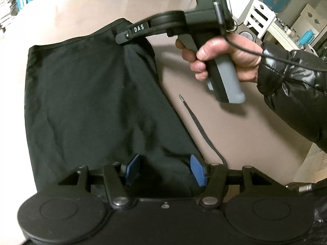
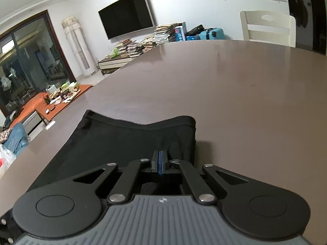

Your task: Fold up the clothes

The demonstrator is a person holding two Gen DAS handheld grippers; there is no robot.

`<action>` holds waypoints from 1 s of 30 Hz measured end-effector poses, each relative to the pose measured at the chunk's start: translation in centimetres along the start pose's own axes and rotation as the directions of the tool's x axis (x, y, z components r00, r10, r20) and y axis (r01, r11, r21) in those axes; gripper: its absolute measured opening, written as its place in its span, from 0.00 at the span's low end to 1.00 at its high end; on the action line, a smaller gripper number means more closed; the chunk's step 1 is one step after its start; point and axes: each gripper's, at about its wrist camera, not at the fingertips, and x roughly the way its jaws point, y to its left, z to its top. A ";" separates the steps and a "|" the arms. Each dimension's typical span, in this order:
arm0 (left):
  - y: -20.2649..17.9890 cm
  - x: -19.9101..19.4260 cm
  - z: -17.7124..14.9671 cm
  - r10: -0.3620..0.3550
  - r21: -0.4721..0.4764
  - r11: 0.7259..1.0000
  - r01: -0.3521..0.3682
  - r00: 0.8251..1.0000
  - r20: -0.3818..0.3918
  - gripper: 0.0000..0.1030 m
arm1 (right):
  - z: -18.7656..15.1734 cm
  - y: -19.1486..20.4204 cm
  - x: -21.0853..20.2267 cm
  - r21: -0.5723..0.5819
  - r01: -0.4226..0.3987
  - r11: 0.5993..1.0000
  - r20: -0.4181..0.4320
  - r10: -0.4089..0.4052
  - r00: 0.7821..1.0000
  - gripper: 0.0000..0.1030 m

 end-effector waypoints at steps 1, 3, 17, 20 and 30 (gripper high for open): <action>0.0 -0.2 0.1 0.000 -0.004 1.000 0.000 1.000 0.003 0.52 | 0.1 0.0 -0.4 0.014 -0.007 1.000 0.001 0.007 1.000 0.01; -0.2 -1.3 0.3 -0.011 0.007 1.000 0.010 0.999 0.036 0.52 | 0.0 0.1 -1.3 0.012 -0.013 1.000 0.029 0.013 0.999 0.04; -1.2 0.8 0.5 -0.056 0.076 0.995 0.059 0.998 -0.041 0.53 | -1.2 0.2 -2.2 -0.050 0.028 0.998 0.003 -0.028 1.000 0.05; -1.1 0.9 0.4 -0.058 0.073 0.995 0.061 0.997 -0.040 0.54 | -0.5 -0.2 -1.6 -0.041 0.046 0.998 0.004 -0.046 0.999 0.04; -1.2 1.0 0.4 -0.063 0.062 0.996 0.065 0.997 -0.035 0.55 | 0.3 -0.1 -0.5 -0.040 0.071 0.997 0.004 -0.071 0.997 0.02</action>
